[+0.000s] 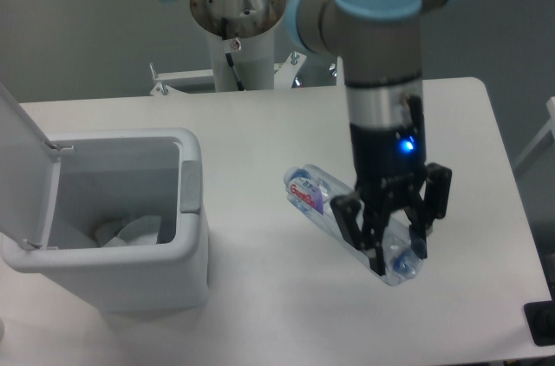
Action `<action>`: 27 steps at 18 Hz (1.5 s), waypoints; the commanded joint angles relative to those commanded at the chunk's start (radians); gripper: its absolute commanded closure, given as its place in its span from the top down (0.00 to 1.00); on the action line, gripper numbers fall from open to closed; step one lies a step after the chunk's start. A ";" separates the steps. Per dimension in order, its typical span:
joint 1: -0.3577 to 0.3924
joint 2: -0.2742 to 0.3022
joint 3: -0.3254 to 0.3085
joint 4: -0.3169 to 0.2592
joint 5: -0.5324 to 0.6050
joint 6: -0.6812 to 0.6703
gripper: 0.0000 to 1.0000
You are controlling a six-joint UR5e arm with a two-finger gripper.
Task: Place the trash in the trash can
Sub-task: 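Lift the bottle and carry it over the trash bin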
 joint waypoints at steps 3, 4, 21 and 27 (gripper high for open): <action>-0.035 0.029 0.011 0.002 0.000 0.011 0.55; -0.051 0.040 0.014 0.002 0.005 0.009 0.55; -0.304 0.052 0.028 0.086 0.011 0.147 0.55; -0.330 0.013 0.011 0.100 0.011 0.147 0.55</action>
